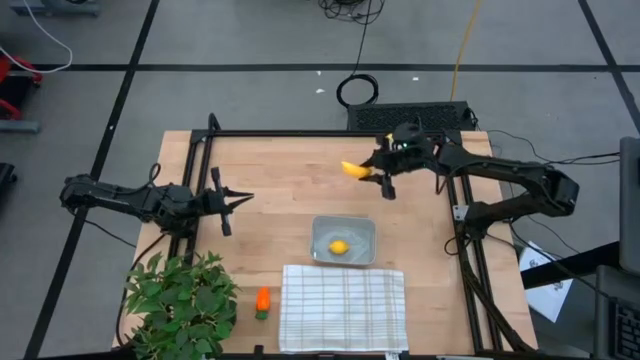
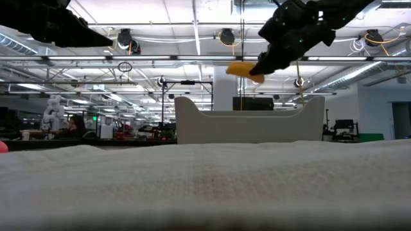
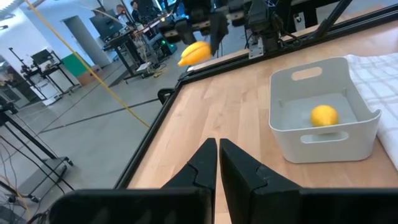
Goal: Pick and placing Produce into tupperware
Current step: Put the yellow banana into the bin
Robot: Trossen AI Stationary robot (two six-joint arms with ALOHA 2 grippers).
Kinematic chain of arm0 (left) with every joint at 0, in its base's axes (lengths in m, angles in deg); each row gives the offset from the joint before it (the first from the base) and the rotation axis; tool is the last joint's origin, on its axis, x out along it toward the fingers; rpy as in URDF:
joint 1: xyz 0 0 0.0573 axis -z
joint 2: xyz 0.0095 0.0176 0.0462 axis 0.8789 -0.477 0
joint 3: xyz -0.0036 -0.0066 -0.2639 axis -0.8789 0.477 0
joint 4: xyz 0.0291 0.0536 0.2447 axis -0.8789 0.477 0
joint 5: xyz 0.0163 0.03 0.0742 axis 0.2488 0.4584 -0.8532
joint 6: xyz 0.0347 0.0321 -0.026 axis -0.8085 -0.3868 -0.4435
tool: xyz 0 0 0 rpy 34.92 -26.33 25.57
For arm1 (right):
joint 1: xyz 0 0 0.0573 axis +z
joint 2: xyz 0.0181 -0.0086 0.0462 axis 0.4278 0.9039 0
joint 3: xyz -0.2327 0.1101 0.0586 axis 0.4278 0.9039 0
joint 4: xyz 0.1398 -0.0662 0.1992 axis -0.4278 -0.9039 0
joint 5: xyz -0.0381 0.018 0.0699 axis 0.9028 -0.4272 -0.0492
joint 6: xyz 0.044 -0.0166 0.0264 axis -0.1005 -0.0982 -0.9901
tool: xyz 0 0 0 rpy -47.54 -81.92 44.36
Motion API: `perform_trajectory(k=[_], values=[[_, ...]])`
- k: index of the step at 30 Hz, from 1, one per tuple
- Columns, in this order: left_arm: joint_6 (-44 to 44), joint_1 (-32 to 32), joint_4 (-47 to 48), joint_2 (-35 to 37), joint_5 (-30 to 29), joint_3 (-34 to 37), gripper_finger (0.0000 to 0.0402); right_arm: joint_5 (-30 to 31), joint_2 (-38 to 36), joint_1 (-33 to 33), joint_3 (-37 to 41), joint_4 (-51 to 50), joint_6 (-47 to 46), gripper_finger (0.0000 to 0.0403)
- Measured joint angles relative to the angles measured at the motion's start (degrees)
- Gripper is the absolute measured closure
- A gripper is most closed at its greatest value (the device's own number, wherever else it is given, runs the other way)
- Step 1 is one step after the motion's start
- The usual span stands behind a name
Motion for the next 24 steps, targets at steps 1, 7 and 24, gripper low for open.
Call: perform_trajectory(k=[1, 7, 24], values=[[0.0, 0.0, 0.0, 0.0, 0.0, 0.0, 0.0378, -1.5, -0.2, 0.0, 0.0, 0.0, -0.8, 0.0261], [-1.2, 0.0, -0.5, 0.0, -0.1, 0.0, 0.0378, -2.8, -3.4, 1.5, 0.0, -1.2, -1.8, 0.0264], [-1.0, -2.3, -4.5, 0.0, -0.1, 0.0, 0.0378, -3.1, -9.7, 12.3, 0.0, -8.4, -4.2, 0.0262]])
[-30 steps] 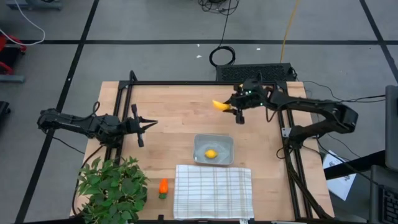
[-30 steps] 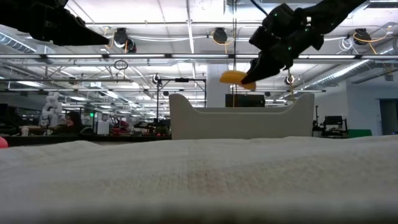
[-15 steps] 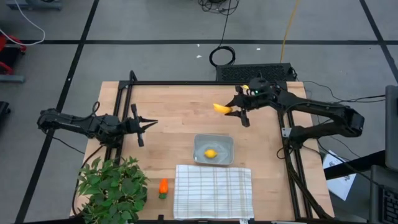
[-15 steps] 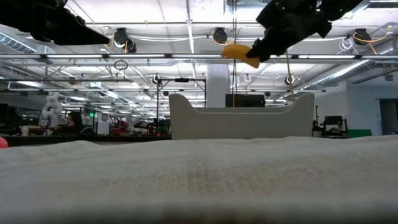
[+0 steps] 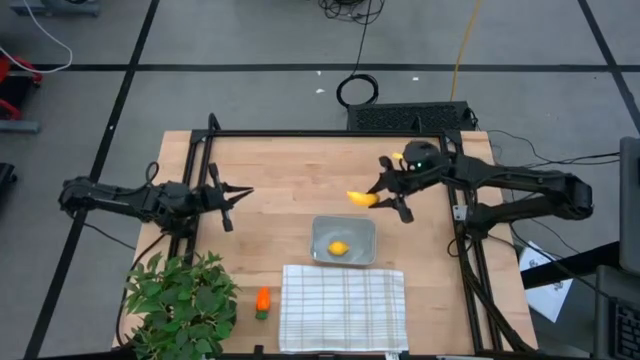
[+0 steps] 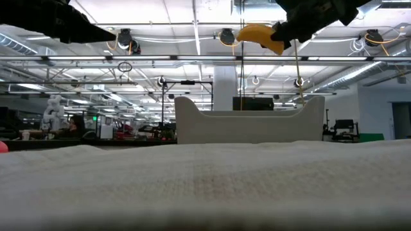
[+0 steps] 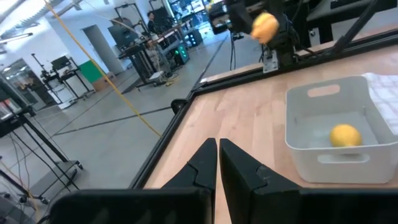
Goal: Pick and placing Produce into tupperware
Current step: Put the yellow banana into the bin
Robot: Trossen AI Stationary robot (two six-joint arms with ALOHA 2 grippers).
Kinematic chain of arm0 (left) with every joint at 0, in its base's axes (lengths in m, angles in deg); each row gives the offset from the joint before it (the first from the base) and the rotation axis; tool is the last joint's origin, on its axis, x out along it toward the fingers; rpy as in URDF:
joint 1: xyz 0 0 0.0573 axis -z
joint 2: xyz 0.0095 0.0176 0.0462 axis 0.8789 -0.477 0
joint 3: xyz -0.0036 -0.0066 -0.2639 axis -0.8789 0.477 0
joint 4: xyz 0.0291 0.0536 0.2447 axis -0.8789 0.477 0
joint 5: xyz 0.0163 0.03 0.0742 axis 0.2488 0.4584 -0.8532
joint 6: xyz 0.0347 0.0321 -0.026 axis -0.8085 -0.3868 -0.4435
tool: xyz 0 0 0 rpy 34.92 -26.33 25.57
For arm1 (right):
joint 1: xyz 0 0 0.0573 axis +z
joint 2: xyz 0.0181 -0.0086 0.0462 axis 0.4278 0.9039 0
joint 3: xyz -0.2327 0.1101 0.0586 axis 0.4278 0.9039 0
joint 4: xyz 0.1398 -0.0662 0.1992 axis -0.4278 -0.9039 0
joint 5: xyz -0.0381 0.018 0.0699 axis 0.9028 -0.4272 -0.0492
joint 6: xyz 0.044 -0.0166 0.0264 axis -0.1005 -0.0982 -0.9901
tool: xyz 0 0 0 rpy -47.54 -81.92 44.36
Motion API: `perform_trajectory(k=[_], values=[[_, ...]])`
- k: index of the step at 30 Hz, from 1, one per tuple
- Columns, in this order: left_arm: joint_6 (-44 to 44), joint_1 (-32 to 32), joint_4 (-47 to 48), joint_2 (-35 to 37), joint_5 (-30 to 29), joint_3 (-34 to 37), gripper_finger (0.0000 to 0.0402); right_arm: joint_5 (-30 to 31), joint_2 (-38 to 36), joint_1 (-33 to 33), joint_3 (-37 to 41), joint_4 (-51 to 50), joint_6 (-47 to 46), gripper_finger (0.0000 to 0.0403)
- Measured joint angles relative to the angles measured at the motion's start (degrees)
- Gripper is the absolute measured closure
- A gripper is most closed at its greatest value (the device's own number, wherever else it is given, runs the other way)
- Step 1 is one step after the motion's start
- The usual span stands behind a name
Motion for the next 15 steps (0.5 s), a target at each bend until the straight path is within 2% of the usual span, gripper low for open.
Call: perform_trajectory(k=[7, 15], values=[[-0.3, -1.1, -0.4, 0.0, 0.0, 0.0, 0.0378, 0.5, 3.4, 2.0, 0.0, -1.2, 5.4, 0.0262], [0.1, -2.5, -0.3, 0.0, 0.0, 0.0, 0.0378, 0.5, 9.4, 3.4, 0.0, 2.7, 9.0, 0.0262]])
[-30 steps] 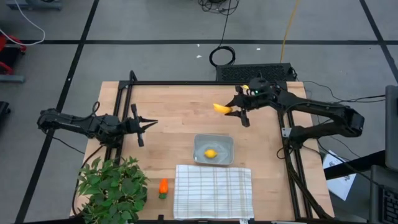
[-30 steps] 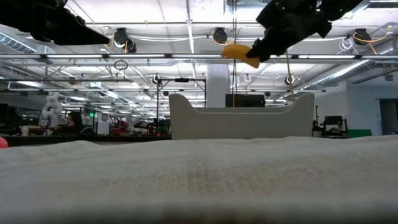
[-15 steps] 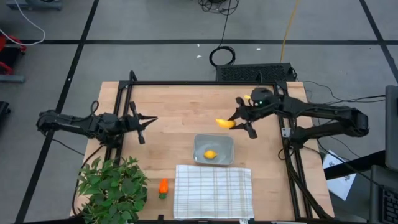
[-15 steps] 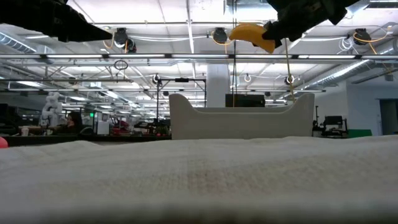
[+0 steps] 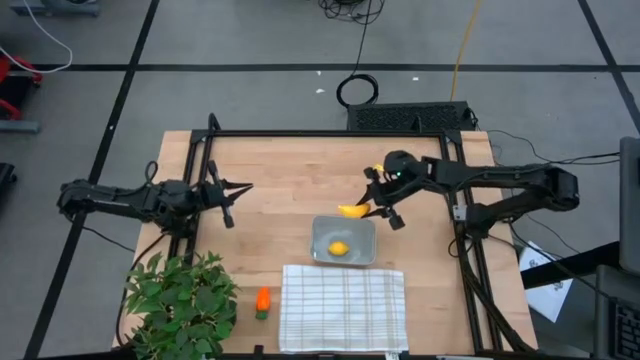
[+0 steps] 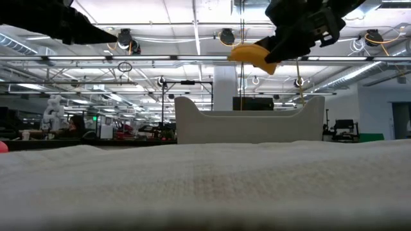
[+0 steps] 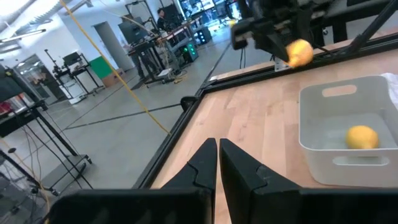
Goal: Pick and placing Produce into tupperware
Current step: Put the yellow banana into the bin
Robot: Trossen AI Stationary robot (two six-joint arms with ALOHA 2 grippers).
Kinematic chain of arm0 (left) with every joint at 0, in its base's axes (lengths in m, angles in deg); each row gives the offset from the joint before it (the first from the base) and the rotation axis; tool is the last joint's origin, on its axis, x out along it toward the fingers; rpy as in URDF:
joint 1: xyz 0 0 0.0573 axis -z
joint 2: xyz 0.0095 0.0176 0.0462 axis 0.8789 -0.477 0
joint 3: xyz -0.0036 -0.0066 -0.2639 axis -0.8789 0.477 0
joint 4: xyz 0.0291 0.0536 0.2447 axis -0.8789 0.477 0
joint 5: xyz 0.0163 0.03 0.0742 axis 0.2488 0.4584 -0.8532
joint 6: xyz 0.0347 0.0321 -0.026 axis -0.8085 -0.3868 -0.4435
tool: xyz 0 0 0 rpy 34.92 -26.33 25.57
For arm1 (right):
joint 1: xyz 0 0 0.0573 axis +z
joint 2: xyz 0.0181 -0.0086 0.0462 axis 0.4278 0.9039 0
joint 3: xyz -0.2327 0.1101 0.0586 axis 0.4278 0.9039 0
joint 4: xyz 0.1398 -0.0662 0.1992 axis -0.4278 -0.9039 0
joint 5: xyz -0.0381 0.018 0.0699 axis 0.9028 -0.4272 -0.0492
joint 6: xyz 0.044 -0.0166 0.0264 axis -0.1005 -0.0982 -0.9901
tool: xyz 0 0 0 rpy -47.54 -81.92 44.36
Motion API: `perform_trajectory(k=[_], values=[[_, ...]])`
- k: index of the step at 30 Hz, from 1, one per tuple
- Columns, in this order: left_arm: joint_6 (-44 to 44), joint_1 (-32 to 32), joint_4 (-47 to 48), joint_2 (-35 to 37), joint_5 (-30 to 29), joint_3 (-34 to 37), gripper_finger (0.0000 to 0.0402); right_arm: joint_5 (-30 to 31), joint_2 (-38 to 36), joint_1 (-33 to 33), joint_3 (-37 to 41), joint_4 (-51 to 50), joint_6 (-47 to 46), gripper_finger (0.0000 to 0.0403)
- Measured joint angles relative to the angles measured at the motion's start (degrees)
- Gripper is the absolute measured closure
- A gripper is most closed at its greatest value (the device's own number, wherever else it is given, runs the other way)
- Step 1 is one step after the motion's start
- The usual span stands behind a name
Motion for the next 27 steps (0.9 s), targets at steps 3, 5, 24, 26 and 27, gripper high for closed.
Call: perform_trajectory(k=[3, 5, 24, 26, 27], values=[[0.3, 0.0, 0.0, 0.0, 0.0, 0.0, 0.0378, 0.0, 2.0, 1.3, 0.0, 0.4, 1.0, 0.0262], [0.3, 0.0, 0.0, 0.0, 0.0, 0.0, 0.0378, 0.0, 3.1, 2.2, 0.0, 0.3, 1.7, 0.0262], [-0.1, 0.0, 0.1, 0.0, 0.0, 0.0, 0.0378, 3.4, 4.0, 10.1, 4.1, 5.1, 7.3, 0.0261], [-0.1, 0.0, 0.1, 0.0, 0.0, 0.0, 0.0378, 3.5, 4.0, 10.2, 5.1, 7.1, 7.5, 0.0261], [0.1, 0.0, 0.1, 0.0, 0.0, 0.0, 0.0378, 3.5, 4.0, 10.2, 5.5, 8.0, 7.6, 0.0261]])
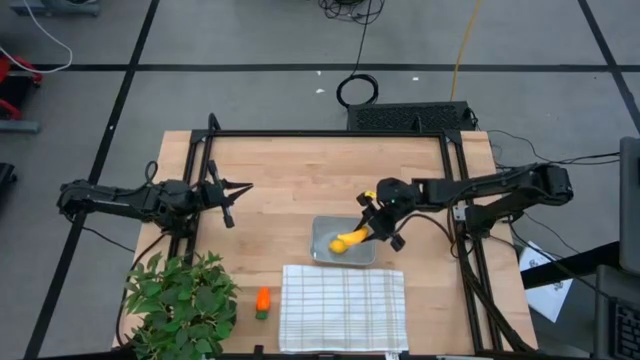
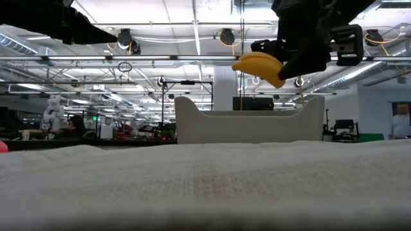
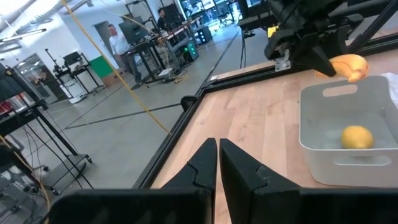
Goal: Pick and placing Produce into tupperware
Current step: Put the yellow banana into the bin
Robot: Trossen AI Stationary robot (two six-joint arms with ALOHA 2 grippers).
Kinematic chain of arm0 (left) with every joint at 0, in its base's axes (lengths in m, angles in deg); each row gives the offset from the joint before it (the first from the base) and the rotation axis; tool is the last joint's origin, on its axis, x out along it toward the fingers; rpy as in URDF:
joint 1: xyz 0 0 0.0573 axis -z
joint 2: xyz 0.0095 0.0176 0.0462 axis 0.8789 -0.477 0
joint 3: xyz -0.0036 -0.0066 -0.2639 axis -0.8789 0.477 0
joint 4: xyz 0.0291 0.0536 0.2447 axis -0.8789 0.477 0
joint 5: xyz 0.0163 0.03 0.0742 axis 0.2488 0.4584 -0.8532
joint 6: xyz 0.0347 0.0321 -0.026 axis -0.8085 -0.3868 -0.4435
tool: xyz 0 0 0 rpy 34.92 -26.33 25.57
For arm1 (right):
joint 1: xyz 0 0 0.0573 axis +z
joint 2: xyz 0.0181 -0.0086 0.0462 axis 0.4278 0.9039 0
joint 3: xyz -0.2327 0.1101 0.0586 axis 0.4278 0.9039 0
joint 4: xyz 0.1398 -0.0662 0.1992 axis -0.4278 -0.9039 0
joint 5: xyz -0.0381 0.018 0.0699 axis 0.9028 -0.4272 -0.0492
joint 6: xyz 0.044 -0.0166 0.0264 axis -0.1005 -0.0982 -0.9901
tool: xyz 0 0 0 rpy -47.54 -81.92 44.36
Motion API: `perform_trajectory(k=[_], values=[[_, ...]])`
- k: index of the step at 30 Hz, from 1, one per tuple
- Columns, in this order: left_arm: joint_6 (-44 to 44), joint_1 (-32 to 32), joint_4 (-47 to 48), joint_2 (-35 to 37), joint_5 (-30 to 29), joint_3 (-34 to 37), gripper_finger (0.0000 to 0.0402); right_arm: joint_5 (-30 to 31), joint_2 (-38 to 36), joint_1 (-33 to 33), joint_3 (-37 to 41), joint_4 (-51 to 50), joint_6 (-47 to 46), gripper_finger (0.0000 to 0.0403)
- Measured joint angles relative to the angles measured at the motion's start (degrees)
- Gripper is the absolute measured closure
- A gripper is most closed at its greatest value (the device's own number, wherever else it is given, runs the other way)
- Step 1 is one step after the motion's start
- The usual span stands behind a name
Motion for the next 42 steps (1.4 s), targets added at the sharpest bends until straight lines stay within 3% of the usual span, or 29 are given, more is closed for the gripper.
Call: perform_trajectory(k=[15, 20, 32, 42], values=[[1.0, 0.0, 0.0, 0.0, 0.0, 0.0, 0.0378, -0.1, 0.2, 0.0, 4.5, 11.8, -1.7, 0.0261], [1.7, 0.0, 0.0, -0.2, 0.0, 0.0, 0.0378, 2.8, 2.2, 0.0, 4.6, 14.8, -3.5, 0.0261], [1.6, 0.0, 0.0, -1.0, 0.1, 0.0, 0.0378, 2.7, 6.5, 4.7, 4.3, 15.9, -6.6, 0.0261], [3.3, 0.0, 0.1, -1.0, 0.1, 0.0, 0.0378, 2.8, 11.0, 5.0, 4.2, 15.0, -6.6, 0.0261]])
